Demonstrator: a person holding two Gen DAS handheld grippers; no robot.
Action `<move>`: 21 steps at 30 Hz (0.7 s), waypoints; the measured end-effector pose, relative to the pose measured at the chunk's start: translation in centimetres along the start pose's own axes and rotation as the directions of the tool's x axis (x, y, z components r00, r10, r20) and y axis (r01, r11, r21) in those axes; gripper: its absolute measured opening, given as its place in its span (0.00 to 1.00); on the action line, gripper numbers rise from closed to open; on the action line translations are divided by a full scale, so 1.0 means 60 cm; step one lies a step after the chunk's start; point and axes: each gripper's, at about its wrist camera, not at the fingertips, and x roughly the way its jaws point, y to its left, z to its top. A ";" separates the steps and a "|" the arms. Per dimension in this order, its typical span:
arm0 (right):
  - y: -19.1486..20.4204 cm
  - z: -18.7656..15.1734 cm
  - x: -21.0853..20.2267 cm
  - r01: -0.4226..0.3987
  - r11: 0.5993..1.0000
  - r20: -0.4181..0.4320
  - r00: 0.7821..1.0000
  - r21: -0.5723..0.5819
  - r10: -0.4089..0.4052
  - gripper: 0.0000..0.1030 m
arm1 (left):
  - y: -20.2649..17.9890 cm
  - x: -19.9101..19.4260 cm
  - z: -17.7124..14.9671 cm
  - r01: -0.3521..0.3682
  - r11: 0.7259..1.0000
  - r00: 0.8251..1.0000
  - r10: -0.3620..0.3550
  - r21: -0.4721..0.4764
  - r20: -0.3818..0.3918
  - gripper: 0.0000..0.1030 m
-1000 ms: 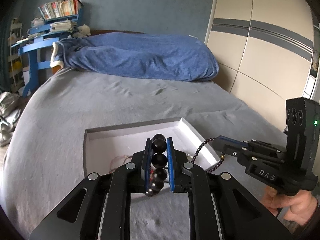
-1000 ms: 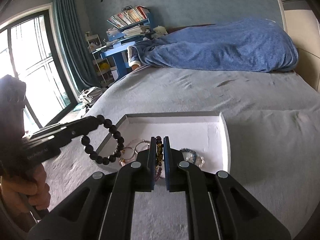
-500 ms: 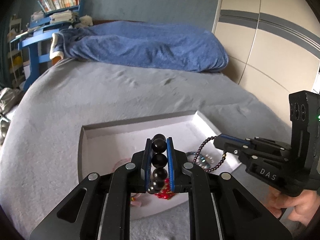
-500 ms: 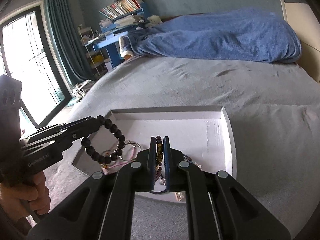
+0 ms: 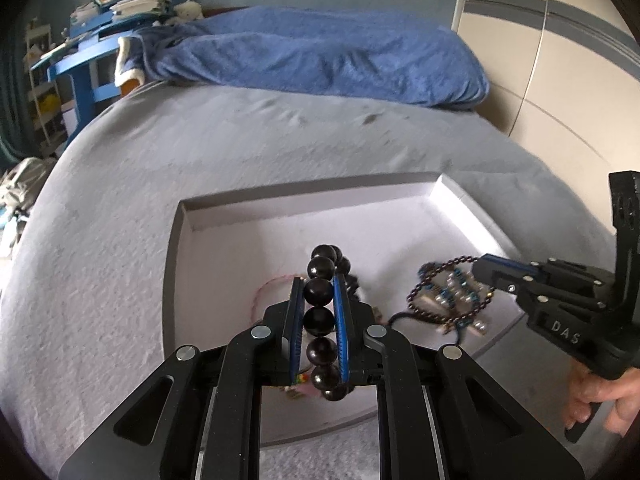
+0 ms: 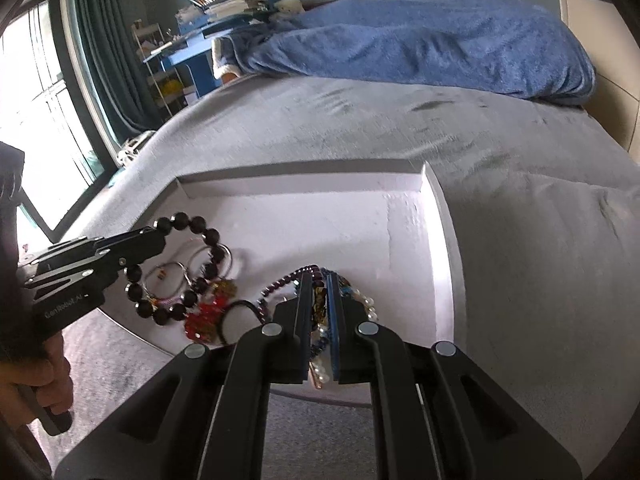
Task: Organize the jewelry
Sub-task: 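Lower both bracelets into the tray and open both grippers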
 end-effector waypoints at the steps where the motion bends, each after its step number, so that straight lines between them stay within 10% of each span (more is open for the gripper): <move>1: 0.000 -0.002 0.002 0.006 1.000 -0.005 1.000 0.000 -0.006 0.07 | 0.002 0.001 -0.001 -0.003 1.000 1.000 0.003 -0.002 -0.005 0.15; 14: -0.014 -0.008 0.012 0.020 1.000 -0.030 0.999 0.016 -0.019 0.10 | 0.016 0.015 -0.010 -0.038 0.999 0.998 0.037 -0.027 -0.044 0.31; 17: -0.015 -0.006 0.008 0.013 1.000 -0.022 1.000 0.022 -0.012 0.36 | 0.013 0.010 -0.009 -0.035 0.999 0.999 0.034 -0.022 -0.030 0.51; 21: -0.017 0.000 -0.004 0.011 1.000 0.003 1.000 0.024 -0.011 0.44 | 0.004 -0.001 -0.005 -0.034 0.999 0.999 0.034 -0.003 -0.004 0.69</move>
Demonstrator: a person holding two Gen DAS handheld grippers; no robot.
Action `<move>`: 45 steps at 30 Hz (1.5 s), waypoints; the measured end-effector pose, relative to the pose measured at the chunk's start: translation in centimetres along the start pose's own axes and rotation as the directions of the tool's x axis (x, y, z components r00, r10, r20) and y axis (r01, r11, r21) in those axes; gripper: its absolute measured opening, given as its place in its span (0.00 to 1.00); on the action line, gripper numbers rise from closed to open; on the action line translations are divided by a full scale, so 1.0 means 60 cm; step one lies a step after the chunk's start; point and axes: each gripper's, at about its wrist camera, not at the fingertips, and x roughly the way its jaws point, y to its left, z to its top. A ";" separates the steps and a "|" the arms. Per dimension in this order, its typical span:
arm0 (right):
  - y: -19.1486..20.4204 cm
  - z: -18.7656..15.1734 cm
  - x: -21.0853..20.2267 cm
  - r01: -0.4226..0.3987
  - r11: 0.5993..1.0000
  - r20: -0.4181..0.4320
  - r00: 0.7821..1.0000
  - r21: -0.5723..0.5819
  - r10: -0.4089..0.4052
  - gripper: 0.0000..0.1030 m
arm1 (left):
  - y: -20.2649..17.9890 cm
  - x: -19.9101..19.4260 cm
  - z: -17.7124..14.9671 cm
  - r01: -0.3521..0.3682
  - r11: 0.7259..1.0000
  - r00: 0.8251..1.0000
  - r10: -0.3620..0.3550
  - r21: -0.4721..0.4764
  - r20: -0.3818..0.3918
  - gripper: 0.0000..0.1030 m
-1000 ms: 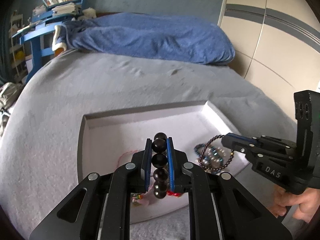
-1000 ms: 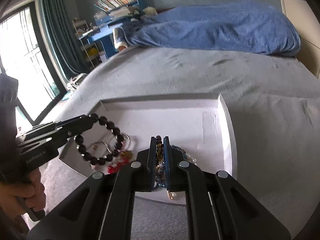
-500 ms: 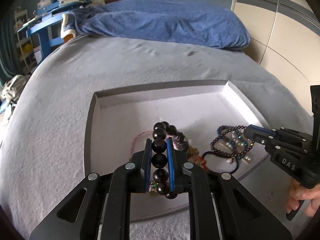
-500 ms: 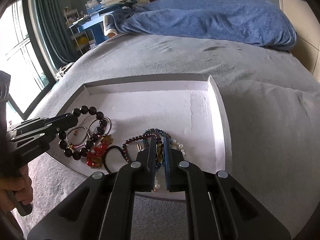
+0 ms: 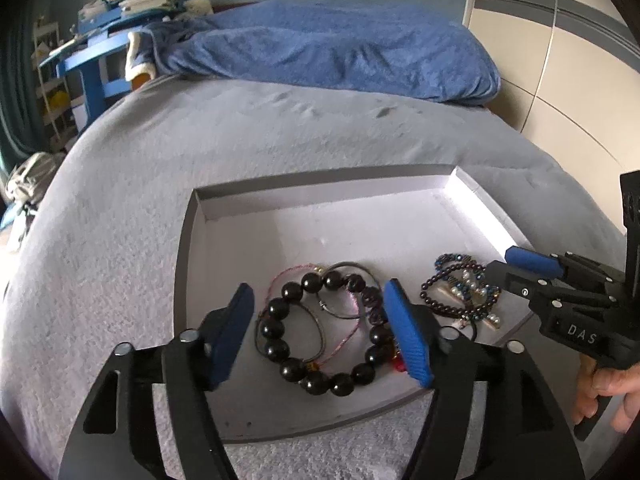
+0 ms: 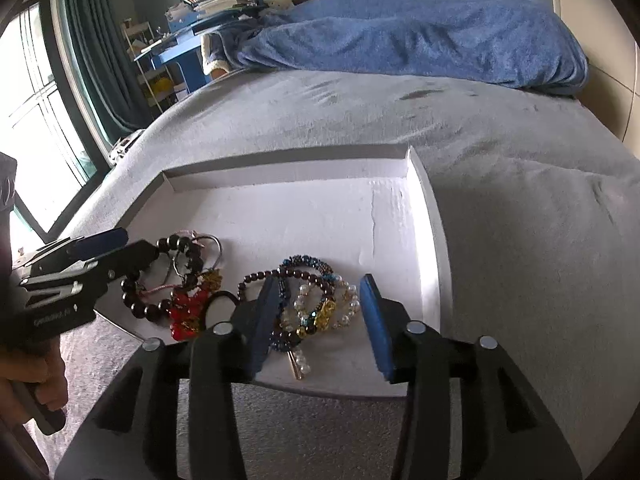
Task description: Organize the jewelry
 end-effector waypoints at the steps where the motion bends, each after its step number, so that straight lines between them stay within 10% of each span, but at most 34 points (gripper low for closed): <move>1: 0.000 0.001 -0.002 0.000 1.000 0.005 1.000 0.001 0.000 0.47 | -0.002 -0.004 0.002 -0.003 1.000 1.000 0.003 0.004 0.007 0.72; 17: -0.001 -0.022 -0.075 0.018 1.000 0.128 0.991 0.025 -0.021 0.90 | -0.001 -0.083 -0.022 -0.051 0.998 0.992 0.053 -0.020 0.117 0.93; 45: 0.035 -0.165 -0.157 0.028 1.000 0.191 0.981 0.011 -0.029 0.95 | -0.017 -0.157 -0.167 -0.077 0.996 0.976 0.086 -0.055 0.199 0.95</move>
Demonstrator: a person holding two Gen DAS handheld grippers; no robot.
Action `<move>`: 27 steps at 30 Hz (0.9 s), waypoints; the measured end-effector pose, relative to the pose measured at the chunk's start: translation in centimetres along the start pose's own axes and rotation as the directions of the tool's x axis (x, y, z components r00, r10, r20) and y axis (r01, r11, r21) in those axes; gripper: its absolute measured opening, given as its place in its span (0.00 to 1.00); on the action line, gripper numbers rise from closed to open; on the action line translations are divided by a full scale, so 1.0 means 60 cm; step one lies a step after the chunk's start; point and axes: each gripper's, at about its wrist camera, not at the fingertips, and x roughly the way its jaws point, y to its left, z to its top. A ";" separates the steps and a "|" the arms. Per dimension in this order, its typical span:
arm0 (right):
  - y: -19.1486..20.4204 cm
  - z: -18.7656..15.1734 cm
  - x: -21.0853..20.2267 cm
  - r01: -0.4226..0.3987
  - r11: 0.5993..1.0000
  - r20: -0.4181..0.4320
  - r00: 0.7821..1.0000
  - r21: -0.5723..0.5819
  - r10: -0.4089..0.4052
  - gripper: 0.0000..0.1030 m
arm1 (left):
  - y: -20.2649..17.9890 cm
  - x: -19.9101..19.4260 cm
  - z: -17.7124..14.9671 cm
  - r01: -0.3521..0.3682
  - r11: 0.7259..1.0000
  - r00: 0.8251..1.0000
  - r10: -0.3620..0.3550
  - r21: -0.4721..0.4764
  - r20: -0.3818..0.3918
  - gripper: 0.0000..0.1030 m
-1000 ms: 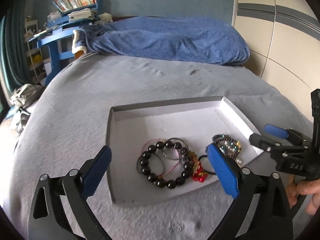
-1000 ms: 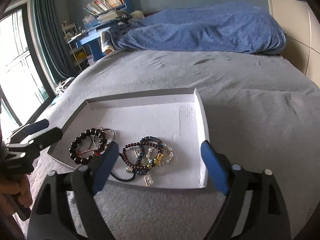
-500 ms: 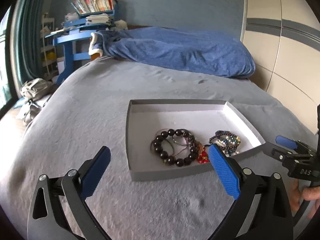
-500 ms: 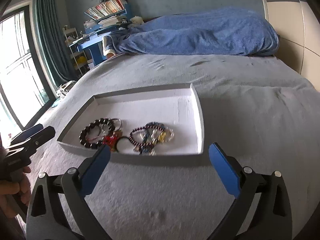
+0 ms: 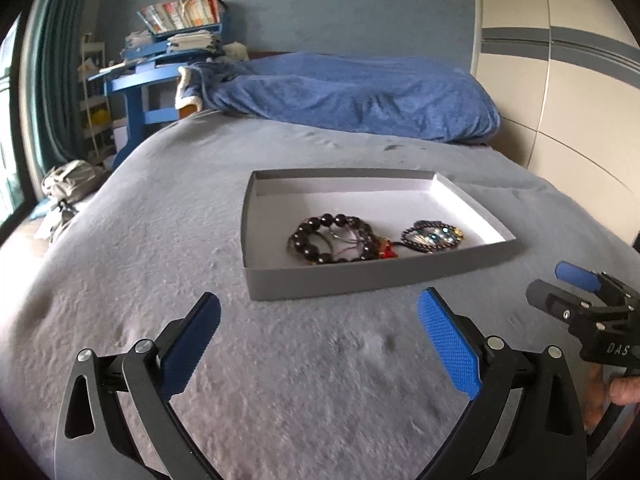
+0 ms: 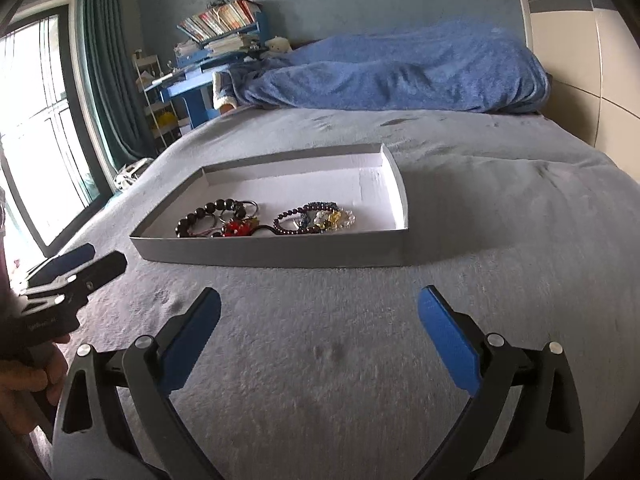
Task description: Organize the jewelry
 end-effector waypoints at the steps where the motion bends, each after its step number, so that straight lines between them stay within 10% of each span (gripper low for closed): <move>1: -0.001 -0.001 -0.002 -0.003 1.000 0.003 1.000 0.001 0.003 0.95 | -0.002 -0.005 -0.004 0.002 1.000 1.000 -0.002 -0.001 0.001 0.95; 27: 0.049 -0.029 -0.024 0.012 0.993 0.020 1.000 -0.120 -0.010 0.95 | -0.007 -0.033 -0.032 -0.051 0.999 0.998 0.051 -0.001 0.043 0.95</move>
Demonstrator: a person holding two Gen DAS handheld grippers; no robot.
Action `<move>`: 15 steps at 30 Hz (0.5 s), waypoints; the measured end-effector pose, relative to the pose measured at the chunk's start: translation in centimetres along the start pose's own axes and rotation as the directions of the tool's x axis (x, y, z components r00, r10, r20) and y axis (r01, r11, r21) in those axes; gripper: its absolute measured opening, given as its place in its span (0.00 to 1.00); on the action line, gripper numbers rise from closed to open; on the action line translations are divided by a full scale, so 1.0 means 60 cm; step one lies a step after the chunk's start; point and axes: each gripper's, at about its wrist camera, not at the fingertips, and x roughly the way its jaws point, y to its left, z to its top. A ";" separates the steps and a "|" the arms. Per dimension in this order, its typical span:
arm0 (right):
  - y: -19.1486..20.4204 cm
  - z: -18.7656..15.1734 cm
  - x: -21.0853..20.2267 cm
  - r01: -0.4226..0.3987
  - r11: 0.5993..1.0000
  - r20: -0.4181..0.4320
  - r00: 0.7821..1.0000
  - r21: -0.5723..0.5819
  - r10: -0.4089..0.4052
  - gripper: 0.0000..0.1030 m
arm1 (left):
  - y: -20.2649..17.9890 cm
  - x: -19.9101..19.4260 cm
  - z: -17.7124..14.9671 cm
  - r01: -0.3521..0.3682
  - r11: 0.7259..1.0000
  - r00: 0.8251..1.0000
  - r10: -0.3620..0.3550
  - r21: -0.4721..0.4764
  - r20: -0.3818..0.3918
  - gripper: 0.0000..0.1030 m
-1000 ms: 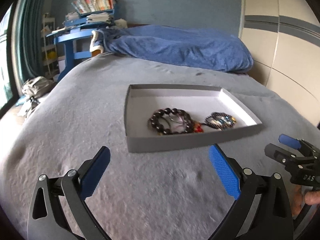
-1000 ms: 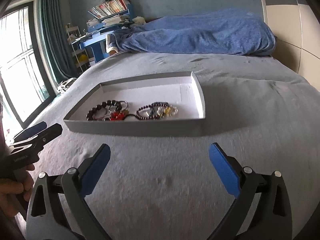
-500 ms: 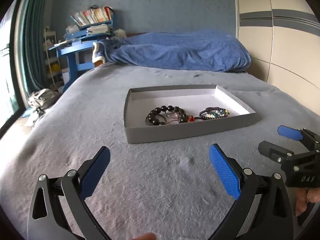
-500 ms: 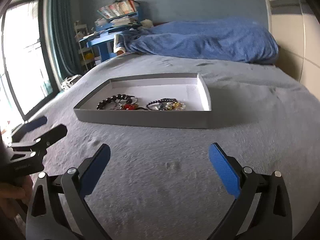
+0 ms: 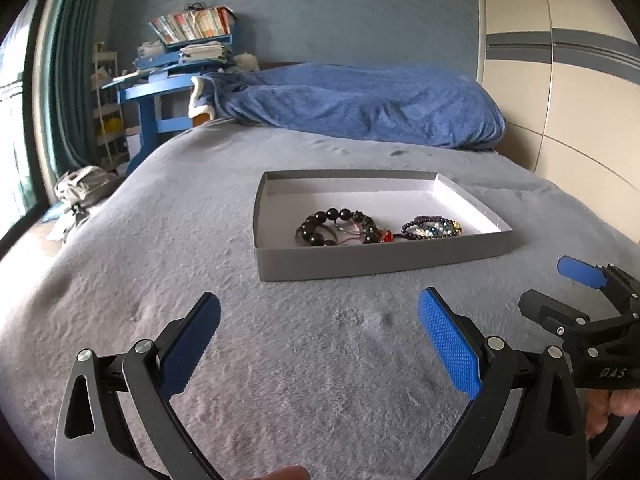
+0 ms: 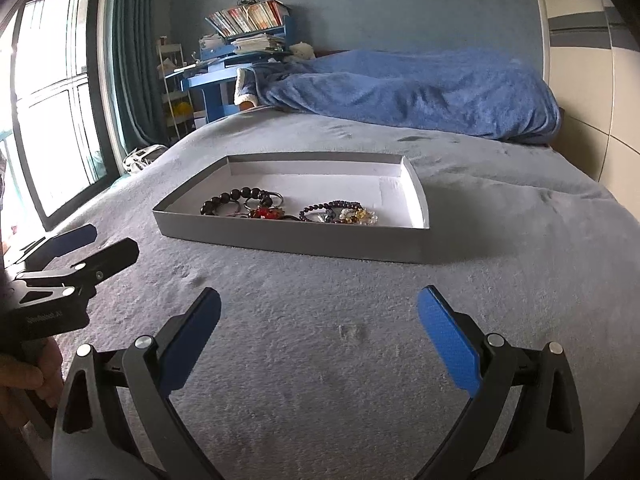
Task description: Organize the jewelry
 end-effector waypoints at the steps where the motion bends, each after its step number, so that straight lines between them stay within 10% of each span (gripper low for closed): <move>1: 0.000 -0.001 -0.001 -0.001 1.000 0.003 1.000 0.002 0.001 0.95 | -0.001 0.001 0.000 0.000 1.000 1.000 0.000 0.001 0.000 0.95; 15: -0.007 0.000 -0.016 0.005 1.000 0.044 0.999 0.017 -0.005 0.95 | -0.002 0.002 0.001 0.000 1.000 1.000 0.000 -0.002 0.000 0.95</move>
